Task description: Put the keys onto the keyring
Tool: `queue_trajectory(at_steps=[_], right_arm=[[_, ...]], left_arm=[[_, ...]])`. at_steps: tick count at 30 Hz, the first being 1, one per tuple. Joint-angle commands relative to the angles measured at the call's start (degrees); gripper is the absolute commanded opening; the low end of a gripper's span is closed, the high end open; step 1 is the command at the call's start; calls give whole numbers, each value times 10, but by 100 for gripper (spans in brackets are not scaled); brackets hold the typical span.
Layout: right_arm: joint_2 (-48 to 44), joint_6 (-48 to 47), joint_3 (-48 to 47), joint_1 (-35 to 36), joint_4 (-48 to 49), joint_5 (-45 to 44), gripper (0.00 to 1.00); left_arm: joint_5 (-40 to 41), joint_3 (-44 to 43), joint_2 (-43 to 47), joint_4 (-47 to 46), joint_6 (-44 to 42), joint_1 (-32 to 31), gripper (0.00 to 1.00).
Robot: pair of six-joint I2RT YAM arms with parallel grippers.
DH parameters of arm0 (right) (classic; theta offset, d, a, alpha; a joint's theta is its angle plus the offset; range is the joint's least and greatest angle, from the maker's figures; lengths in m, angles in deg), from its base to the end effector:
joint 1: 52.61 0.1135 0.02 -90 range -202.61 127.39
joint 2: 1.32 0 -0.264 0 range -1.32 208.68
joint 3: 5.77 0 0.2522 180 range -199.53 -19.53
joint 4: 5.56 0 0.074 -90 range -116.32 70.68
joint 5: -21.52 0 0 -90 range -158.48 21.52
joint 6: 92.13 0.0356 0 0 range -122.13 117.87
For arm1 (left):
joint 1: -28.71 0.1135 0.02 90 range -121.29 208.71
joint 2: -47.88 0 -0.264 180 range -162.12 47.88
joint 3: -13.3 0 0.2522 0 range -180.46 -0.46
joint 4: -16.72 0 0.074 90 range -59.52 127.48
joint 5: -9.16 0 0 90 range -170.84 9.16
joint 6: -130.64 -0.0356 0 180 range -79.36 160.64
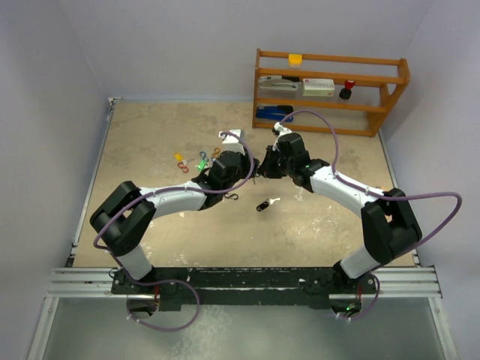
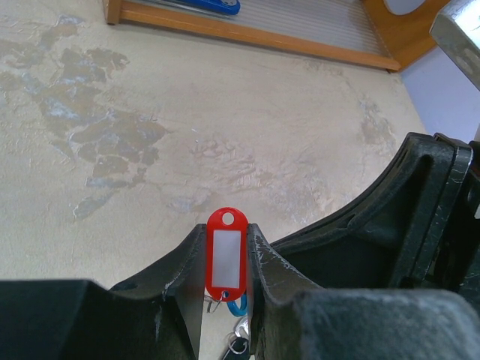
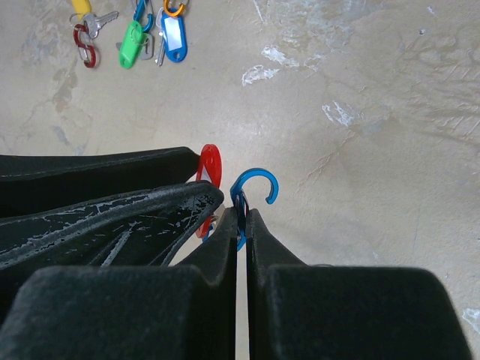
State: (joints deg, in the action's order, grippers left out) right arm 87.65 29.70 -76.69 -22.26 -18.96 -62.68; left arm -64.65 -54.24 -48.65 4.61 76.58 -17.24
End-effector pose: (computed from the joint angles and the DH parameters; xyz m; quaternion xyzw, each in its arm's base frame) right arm 0.2988 0.1791 0.2422 -0.0135 0.8714 0.2900 0.3954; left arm 0.2673 -0.2620 0.2221 -0.0142 0.7995 -0.3010 0.5196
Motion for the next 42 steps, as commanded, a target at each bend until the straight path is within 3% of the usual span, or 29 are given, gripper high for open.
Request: queue_trajectory(at_steps=[1, 42], right_arm=[[-18, 0, 0, -2, 19, 15, 0], [-1, 3, -10, -4, 20, 13, 0]], left_arm=[[-9, -1, -2, -30, -2, -3, 17], [-34, 3, 7, -35, -9, -5, 17]])
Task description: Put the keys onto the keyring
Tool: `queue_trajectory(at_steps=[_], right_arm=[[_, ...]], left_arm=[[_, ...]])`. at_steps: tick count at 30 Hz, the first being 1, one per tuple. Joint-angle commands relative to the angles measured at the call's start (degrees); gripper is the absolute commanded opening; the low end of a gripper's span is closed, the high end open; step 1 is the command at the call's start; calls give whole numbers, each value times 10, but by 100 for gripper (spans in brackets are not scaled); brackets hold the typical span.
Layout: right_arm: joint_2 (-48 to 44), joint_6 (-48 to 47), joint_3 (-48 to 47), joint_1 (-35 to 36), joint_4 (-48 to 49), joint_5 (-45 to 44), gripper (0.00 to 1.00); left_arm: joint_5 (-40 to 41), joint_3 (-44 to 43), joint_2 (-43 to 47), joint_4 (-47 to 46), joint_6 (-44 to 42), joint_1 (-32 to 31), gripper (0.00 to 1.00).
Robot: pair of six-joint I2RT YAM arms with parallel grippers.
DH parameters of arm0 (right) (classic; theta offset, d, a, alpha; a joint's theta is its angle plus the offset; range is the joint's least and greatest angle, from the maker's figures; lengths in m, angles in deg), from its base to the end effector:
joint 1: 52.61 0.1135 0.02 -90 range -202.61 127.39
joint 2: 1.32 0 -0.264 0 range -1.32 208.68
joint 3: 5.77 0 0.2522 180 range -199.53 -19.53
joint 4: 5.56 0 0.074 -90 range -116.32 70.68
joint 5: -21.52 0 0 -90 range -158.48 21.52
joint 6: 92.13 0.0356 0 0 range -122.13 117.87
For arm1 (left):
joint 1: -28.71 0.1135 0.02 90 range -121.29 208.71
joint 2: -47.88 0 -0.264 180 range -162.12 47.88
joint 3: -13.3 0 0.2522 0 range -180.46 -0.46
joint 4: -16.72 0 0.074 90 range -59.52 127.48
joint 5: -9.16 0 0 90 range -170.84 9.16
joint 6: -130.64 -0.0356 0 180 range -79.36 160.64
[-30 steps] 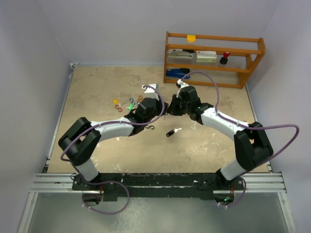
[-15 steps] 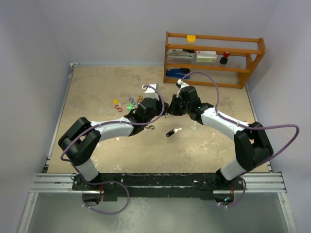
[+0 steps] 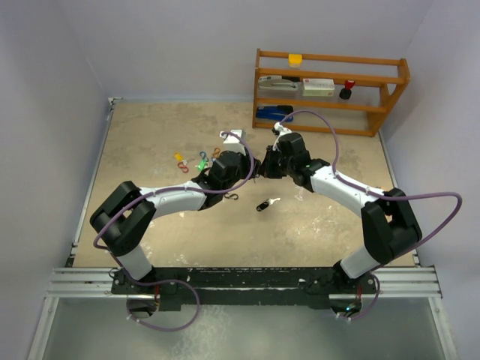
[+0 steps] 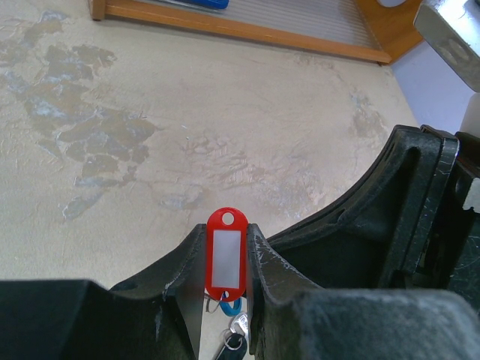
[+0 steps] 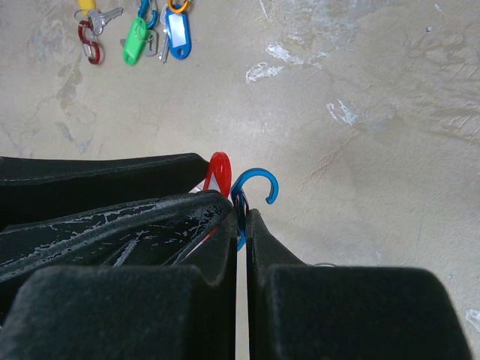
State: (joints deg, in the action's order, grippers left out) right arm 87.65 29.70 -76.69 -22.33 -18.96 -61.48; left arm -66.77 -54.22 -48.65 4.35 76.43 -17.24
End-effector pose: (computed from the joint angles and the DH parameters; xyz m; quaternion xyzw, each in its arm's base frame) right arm 0.2986 0.1794 0.2423 -0.0181 0.8710 0.2974 0.3907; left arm 0.2667 -0.2632 0.2224 -0.0024 0.7993 -0.3137 0.5126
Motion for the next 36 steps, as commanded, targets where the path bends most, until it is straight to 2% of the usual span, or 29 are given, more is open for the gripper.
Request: queue_trajectory(at_steps=[1, 36], right_arm=[[-1, 4, -10, -3, 20, 2, 0], [-3, 37, 16, -17, 54, 8, 0]], left_arm=[[-12, 4, 7, -33, -6, -5, 17], [-29, 17, 16, -47, 11, -6, 17]])
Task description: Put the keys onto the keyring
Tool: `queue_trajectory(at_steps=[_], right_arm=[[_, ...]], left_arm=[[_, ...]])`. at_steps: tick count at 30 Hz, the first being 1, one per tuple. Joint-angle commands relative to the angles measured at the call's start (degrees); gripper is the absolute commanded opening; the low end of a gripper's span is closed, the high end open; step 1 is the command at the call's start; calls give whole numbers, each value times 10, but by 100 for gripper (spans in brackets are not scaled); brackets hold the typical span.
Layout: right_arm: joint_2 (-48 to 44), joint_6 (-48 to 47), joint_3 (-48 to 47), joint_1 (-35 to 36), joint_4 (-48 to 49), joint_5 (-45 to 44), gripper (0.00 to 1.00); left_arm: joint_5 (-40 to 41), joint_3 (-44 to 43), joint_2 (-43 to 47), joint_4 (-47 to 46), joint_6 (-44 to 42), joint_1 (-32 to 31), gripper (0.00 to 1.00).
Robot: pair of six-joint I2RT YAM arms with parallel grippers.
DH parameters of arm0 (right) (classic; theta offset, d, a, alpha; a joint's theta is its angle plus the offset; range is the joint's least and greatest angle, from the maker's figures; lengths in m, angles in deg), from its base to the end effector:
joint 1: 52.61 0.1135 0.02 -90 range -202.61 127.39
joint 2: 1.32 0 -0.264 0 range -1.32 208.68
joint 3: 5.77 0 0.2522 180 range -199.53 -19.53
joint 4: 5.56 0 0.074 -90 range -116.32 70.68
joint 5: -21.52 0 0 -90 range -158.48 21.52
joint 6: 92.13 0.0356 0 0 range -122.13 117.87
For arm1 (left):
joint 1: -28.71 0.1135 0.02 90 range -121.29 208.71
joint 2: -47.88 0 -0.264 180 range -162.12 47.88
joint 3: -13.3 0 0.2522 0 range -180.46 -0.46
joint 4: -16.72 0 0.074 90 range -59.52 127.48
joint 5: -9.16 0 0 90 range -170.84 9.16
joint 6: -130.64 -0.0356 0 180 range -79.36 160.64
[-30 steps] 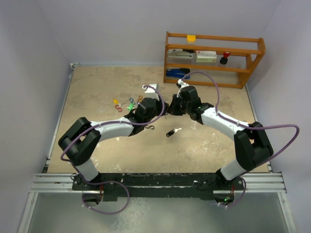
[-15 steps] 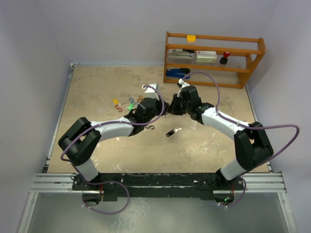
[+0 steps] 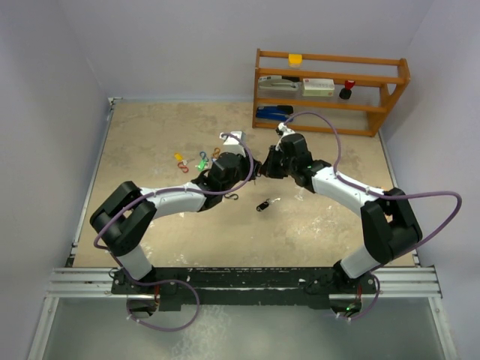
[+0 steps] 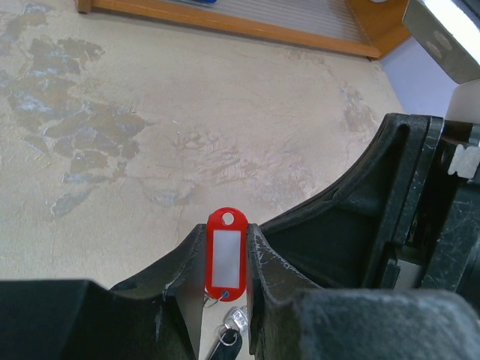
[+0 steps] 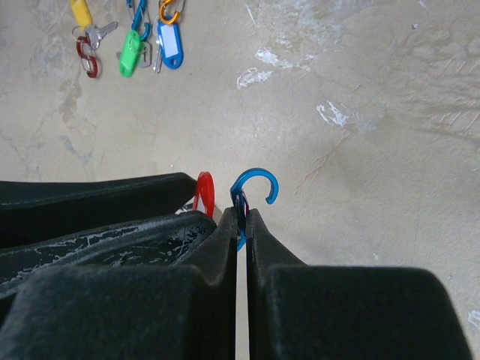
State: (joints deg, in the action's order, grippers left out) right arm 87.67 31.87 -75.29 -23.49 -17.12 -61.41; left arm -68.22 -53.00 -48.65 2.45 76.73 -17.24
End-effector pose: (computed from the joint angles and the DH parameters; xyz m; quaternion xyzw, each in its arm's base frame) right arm 0.3008 0.1726 0.2370 0.0067 0.8693 0.3029 0.3905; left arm 0.2646 -0.2623 0.2189 0.0023 0.7963 -0.3266 0.5091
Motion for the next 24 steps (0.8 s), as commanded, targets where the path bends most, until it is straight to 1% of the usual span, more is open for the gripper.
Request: queue_trajectory(at_steps=[1, 16, 19, 24], right_arm=[[-4, 17, 4, -6, 40, 8, 0], [-3, 32, 9, -9, 51, -2, 0], [-12, 34, 14, -9, 56, -11, 0], [-27, 34, 26, -9, 63, -31, 0]], left_arm=[[-15, 7, 16, -29, 8, -6, 17], [-5, 15, 26, -36, 12, -8, 18], [4, 21, 31, -39, 14, -8, 20], [21, 30, 43, -40, 16, -8, 28]])
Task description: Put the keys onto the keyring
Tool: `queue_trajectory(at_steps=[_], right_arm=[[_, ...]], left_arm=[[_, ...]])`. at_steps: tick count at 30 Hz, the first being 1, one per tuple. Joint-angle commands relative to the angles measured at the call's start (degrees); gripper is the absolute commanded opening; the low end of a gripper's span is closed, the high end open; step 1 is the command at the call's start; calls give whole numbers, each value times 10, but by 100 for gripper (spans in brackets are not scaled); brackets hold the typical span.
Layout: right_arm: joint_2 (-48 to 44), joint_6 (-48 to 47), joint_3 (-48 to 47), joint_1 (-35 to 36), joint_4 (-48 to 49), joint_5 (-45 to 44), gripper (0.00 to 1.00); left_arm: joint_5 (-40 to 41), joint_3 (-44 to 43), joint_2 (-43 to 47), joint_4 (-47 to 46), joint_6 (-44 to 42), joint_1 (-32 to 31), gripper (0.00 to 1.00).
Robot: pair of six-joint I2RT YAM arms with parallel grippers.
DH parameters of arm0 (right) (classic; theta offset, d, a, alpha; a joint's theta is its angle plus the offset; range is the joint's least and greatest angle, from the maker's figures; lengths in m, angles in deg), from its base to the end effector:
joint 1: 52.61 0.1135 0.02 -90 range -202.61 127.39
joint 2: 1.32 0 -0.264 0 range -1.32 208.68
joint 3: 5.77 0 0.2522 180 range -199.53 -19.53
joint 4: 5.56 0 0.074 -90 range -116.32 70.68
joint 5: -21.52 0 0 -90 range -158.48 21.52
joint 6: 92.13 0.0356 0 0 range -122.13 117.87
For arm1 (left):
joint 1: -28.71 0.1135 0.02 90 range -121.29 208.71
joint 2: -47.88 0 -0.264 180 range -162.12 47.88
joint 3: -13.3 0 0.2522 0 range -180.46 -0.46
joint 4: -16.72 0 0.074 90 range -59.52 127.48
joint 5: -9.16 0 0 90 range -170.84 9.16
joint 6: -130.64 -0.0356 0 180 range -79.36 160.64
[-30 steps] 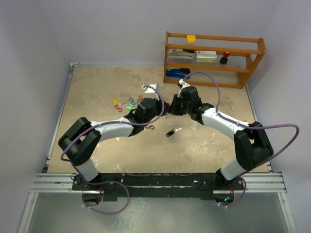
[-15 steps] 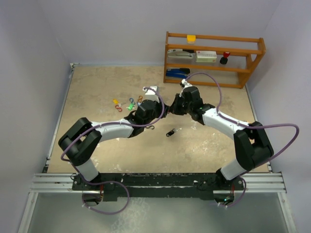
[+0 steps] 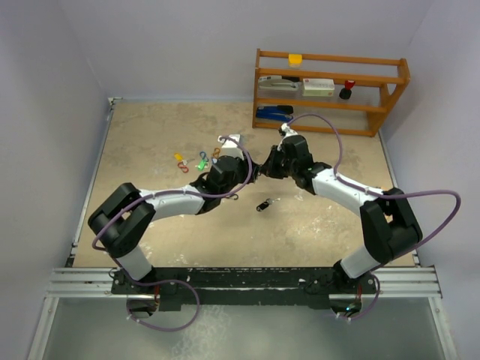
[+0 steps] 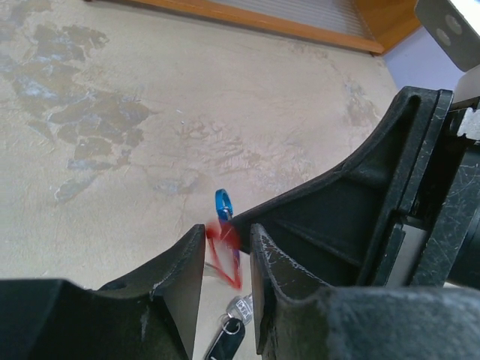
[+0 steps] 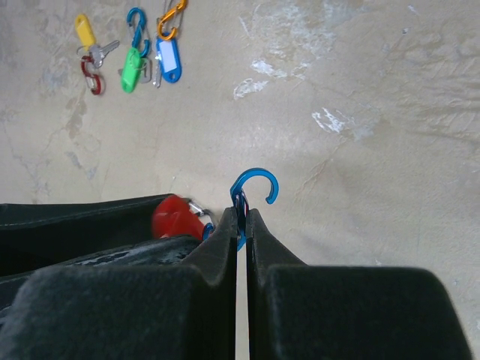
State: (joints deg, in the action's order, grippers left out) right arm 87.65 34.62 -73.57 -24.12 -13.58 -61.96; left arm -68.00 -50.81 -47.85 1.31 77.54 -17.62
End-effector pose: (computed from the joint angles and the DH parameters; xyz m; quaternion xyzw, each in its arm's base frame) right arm 0.3021 0.1686 0.2330 0.0333 0.8609 0.3137 0.3991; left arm 0.2581 -0.2589 0.2136 -0.0016 0.7976 -0.3294 0.5054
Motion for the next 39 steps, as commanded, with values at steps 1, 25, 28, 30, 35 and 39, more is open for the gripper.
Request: queue_trajectory(at_steps=[1, 25, 28, 30, 35, 39], right_arm=[[-30, 6, 11, -3, 29, -30, 0], [-26, -77, -15, -2, 30, -37, 0], [10, -83, -45, 0, 18, -19, 0], [34, -86, -64, 3, 17, -15, 0], [99, -94, -131, 14, -2, -9, 0], [156, -101, -192, 19, -16, 3, 0]], left_arm=[[21, 9, 37, -29, 8, -4, 29], [133, 37, 114, 78, 58, 76, 52], [137, 53, 132, 78, 62, 89, 52], [140, 60, 139, 78, 64, 90, 52], [146, 73, 149, 80, 69, 92, 52], [145, 81, 160, 82, 71, 93, 52]])
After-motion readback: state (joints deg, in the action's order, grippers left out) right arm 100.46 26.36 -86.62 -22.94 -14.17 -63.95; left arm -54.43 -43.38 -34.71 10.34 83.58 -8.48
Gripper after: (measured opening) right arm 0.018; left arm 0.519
